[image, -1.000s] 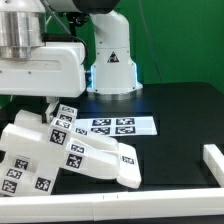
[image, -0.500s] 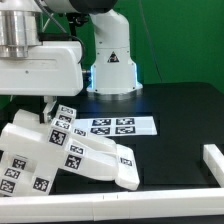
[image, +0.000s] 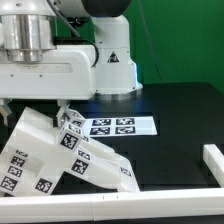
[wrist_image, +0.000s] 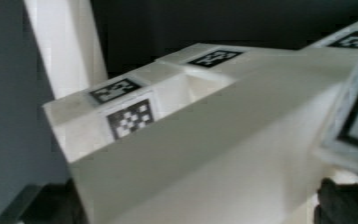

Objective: Assemble chair

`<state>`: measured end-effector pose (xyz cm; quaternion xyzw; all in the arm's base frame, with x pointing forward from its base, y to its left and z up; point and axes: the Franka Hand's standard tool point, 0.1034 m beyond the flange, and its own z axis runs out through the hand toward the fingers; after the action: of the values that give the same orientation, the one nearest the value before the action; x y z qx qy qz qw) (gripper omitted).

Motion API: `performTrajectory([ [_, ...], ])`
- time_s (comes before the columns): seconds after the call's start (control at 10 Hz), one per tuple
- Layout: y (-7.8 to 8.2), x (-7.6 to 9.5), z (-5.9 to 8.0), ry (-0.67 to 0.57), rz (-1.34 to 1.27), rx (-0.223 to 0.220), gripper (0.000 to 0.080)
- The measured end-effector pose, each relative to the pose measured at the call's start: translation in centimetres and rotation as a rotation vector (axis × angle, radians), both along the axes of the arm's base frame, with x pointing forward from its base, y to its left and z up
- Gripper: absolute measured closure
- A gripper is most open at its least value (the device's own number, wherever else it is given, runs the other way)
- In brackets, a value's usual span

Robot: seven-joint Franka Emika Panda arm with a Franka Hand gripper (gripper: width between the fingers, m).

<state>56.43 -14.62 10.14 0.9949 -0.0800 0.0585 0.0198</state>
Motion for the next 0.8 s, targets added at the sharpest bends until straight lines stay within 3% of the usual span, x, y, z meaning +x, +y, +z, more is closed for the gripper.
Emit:
performTrajectory([
  [0.6, 5.8, 1.4, -0.1, -0.018, -0.058, 0.023, 0.0150],
  [0.7, 6.3, 1.6, 0.3, -0.014, -0.057, 0.009, 0.0150],
  [0.8, 5.8, 1.8, 0.8, -0.010, -0.045, -0.031, 0.0150],
])
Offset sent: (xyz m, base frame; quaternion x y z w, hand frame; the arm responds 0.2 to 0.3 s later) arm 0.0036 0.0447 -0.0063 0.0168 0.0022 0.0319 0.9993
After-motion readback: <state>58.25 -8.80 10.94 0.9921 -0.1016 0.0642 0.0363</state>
